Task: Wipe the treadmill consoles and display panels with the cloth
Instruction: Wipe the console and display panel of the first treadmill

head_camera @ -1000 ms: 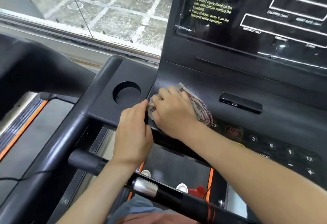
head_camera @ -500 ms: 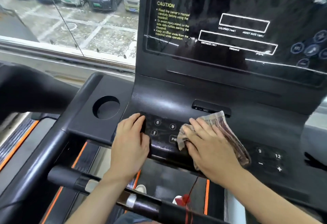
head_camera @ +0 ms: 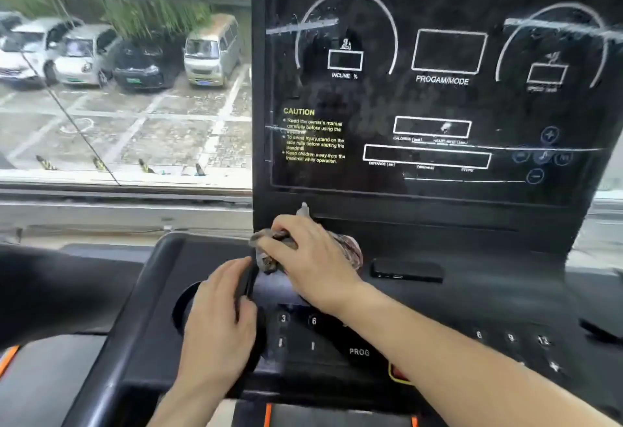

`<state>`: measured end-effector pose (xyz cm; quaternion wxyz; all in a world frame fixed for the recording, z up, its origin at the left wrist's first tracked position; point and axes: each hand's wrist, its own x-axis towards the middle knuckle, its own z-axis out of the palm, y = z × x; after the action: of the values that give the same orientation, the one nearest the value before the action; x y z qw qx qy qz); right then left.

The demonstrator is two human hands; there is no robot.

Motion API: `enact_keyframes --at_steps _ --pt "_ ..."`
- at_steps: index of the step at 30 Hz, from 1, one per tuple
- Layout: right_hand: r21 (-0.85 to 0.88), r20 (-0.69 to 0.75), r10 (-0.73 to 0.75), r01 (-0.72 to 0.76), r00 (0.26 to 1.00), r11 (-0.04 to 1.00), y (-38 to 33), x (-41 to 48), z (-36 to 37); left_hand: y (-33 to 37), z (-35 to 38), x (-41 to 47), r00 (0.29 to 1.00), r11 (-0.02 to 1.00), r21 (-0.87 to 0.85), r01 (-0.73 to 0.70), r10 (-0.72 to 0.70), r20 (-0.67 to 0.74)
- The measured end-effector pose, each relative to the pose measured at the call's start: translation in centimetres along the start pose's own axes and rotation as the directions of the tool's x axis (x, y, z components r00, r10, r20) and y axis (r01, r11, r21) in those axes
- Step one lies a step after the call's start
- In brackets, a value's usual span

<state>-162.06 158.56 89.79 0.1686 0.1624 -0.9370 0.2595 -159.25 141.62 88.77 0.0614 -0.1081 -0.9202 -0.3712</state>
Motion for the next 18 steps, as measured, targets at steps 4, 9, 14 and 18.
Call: enact_keyframes --at_steps 4,9,14,18 --pt "-0.178 -0.150 -0.067 0.040 0.986 0.983 0.4 4.3 -1.7 1.5 -0.4 3.3 0.991 0.991 -0.007 -0.131 0.131 0.015" --pt "-0.439 -0.155 -0.189 0.104 0.970 0.893 6.4 0.2 -3.7 4.6 0.1 6.9 0.953 0.952 0.016 -0.305 0.304 0.007" --pt "-0.347 -0.604 0.005 -0.268 0.797 0.899 10.1 3.1 -12.4 7.4 0.7 9.5 0.906 0.905 0.050 -0.423 0.423 0.005" --pt "-0.399 -0.561 -0.038 -0.230 0.827 0.888 7.7 5.8 -10.7 9.2 0.4 11.6 0.868 0.873 0.104 -0.477 0.487 -0.102"
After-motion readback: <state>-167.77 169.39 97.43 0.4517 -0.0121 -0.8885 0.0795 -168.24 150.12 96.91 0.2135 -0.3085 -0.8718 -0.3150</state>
